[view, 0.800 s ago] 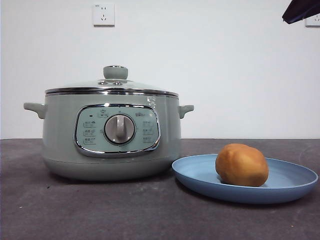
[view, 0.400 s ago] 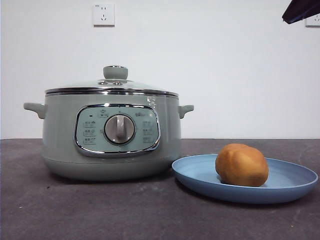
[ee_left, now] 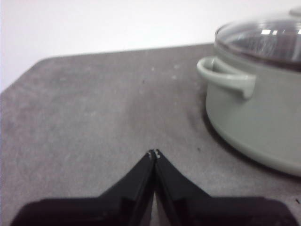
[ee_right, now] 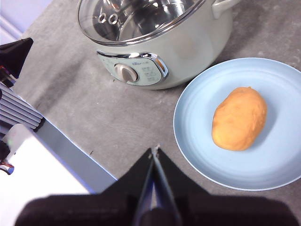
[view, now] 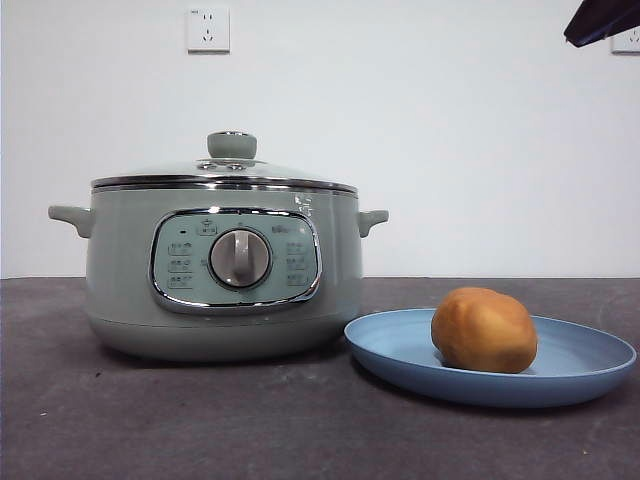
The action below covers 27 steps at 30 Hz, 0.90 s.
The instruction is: Take the potato out from the steamer,put the potato on the plate,close the lid
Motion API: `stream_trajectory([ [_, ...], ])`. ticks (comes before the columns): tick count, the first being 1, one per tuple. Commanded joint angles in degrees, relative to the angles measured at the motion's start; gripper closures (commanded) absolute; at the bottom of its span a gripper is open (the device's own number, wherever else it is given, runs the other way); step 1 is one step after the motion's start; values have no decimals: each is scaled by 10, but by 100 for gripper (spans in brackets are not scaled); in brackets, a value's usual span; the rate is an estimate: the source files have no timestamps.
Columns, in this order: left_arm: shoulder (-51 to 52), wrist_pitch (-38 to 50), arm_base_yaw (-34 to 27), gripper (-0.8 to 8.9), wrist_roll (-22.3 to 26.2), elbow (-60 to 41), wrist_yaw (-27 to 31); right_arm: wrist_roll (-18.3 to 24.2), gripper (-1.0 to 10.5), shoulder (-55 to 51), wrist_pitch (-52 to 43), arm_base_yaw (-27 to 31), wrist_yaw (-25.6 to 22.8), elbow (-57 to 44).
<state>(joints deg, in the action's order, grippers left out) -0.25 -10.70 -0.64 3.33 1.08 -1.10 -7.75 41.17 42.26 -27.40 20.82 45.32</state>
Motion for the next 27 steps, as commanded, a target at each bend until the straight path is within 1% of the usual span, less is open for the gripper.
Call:
stream_trajectory([
  [1, 2, -9, -2, 817, -6, -6, 0, -3, 946, -1, -1, 0, -2, 1],
  [23, 2, -8, -2, 817, -6, -6, -4, -3, 947, -1, -2, 0, -2, 1],
  [24, 2, -8, -2, 817, -6, -6, -4, 2, 947, -1, -1, 0, -2, 1],
  [27, 2, -8, -2, 817, -6, -6, -4, 37, 947, -1, -1, 0, -3, 1],
])
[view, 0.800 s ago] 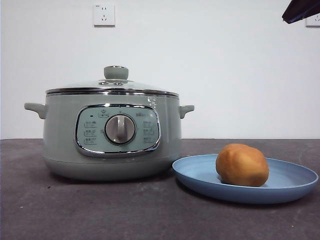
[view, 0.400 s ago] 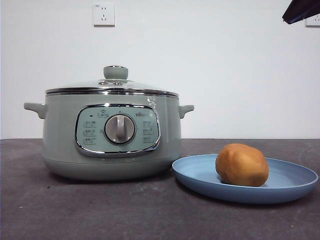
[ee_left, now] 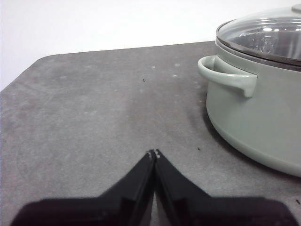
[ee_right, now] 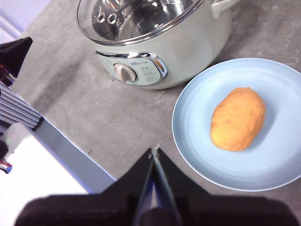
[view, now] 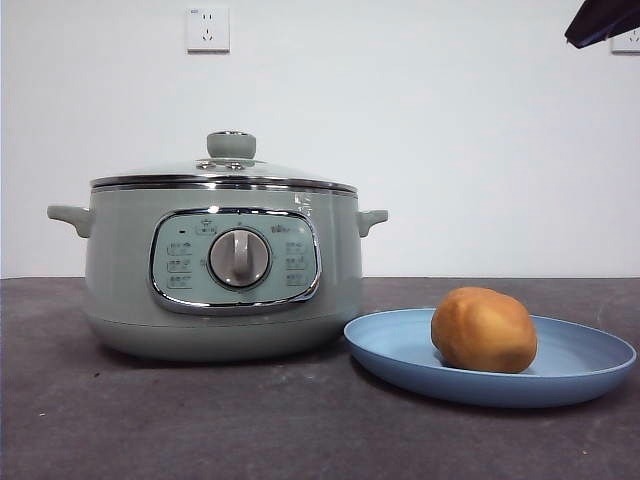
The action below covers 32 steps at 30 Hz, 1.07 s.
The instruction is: Take the potato out from the steamer,put the potato on the plate,close the lid
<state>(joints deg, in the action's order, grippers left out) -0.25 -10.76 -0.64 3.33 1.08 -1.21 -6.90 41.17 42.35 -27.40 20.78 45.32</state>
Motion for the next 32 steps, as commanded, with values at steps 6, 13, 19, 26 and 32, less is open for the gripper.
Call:
stream_trajectory([
  [6, 2, -7, -2, 817, -6, -6, -3, 65, 947, -59, -1, 54, 0, 0],
  [13, 2, -7, -2, 817, -6, -6, -3, 65, 946, -193, -93, 165, -17, -70],
  [19, 2, -7, -2, 817, -6, -6, -3, 29, 946, -309, -262, 221, -45, -242],
  [26, 2, -7, -2, 817, -6, -6, -3, -28, 946, -395, -349, 224, -146, -397],
  [32, 2, -7, -2, 817, -6, -6, -3, -45, 946, -411, -328, 225, -175, -449],
])
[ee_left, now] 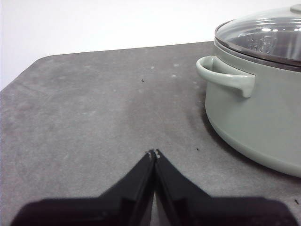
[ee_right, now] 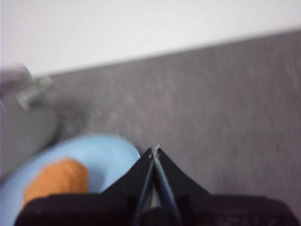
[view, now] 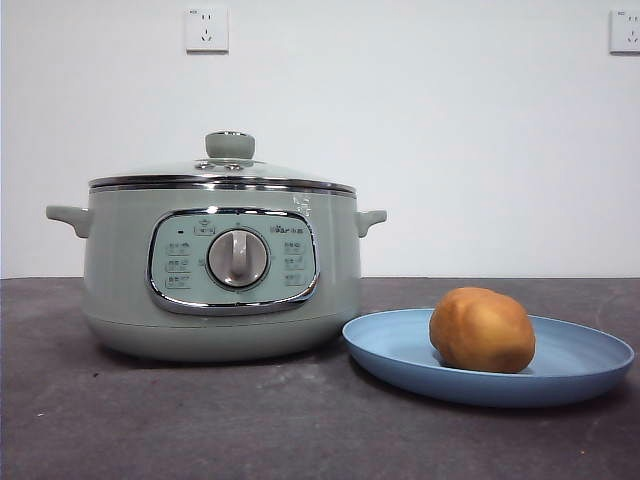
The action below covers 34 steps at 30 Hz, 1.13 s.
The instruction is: Take the potato out from the steamer,put the potato on the plate,close the lid
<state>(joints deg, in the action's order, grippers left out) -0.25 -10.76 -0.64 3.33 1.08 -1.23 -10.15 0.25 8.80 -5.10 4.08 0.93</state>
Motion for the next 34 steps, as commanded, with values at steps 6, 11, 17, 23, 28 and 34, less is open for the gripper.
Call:
stream_trajectory([
  [6, 2, -7, -2, 817, -6, -6, -3, -13, 946, -2, 16, 2, -14, -5],
  [11, 2, -7, -2, 817, -6, -6, -3, -20, 946, -2, 14, 2, -15, -5],
  [17, 2, -7, -2, 817, -6, -6, -3, -20, 946, -2, 13, 2, -15, -5],
  [23, 2, -7, -2, 817, -6, -6, -3, -20, 946, -2, 13, 2, -15, -5],
  [28, 2, -7, -2, 817, -6, -6, -3, -20, 946, -2, 13, 2, -15, -5],
  [34, 2, -7, -2, 817, -6, -6, -3, -20, 946, -2, 13, 2, -15, -5],
])
